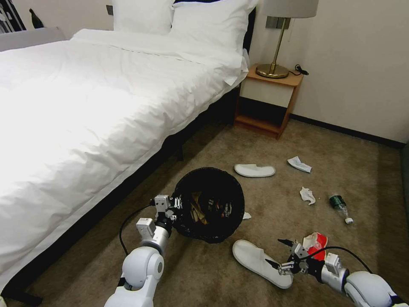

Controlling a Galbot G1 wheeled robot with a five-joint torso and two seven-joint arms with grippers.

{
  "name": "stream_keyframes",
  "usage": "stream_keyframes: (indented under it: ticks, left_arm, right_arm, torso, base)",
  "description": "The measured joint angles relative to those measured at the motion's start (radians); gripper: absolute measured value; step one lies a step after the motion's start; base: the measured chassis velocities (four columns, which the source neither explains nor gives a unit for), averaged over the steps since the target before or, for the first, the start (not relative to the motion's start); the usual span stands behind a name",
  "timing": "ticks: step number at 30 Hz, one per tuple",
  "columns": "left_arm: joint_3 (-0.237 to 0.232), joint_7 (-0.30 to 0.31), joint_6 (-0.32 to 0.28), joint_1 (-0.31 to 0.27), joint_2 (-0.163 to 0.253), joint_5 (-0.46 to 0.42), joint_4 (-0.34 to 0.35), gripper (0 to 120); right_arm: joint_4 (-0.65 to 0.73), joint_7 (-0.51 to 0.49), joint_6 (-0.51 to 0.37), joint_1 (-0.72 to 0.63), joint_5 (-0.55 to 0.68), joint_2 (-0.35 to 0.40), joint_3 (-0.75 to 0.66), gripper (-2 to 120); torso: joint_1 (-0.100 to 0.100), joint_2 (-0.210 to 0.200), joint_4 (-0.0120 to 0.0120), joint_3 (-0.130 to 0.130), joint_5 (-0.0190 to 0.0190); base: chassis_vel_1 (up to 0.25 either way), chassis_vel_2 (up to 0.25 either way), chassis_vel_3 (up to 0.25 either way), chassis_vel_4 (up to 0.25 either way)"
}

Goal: Pick up the trash bin, then pick up the garbage on the floor and place it into the trash bin.

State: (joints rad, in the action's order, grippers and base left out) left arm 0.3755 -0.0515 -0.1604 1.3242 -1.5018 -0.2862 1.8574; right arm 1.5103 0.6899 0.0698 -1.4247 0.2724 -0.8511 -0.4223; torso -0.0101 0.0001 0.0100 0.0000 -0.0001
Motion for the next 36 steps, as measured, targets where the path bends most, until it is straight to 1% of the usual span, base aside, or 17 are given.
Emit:
stream_keyframes:
  ticks: [2,9,12,22,28,36]
  left_arm:
    - [0.001,0.000,0.000,0.006,0.001,0.001,0.004,3]
    - [0.006,0.002,0.000,0.013,0.003,0.006,0.011,3]
    - [0.011,0.002,0.000,0.018,0.003,0.008,0.019,3]
    - [0.017,0.003,0.000,0.018,0.004,0.009,0.021,3]
    - [0.008,0.003,0.000,0.019,0.000,0.015,0.021,3]
    - [0.018,0.003,0.001,0.025,0.008,0.013,0.032,3]
  right_arm:
    - [-0.028,0.010,0.003,0.023,-0.023,-0.024,0.002,100]
    - [-0.087,0.023,0.016,0.080,-0.066,-0.067,0.017,100]
    - [-0.138,0.029,0.025,0.123,-0.090,-0.094,0.031,100]
    - [-0.183,0.031,0.037,0.155,-0.091,-0.104,0.032,100]
    - [-0.204,0.029,0.037,0.181,-0.095,-0.127,0.047,100]
    - [-0.245,0.027,0.042,0.195,-0.114,-0.152,0.056,100]
  torso:
    - [0.000,0.000,0.0000,0.000,0.0000]
    - [0.000,0.000,-0.0001,0.000,0.0000]
    - [0.000,0.000,-0.0002,0.000,0.0001]
    - [0.000,0.000,-0.0001,0.000,0.0000]
    - [0.000,0.000,-0.0001,0.000,0.0000]
    - [0.000,0.000,0.0000,0.000,0.0000]
  base:
    - [0.000,0.000,0.000,0.000]
    - [0.000,0.000,0.000,0.000]
    - [0.000,0.000,0.000,0.000]
    - [0.000,0.000,0.000,0.000]
    - [0.000,0.000,0.000,0.000]
    - [0.000,0.000,0.000,0.000]
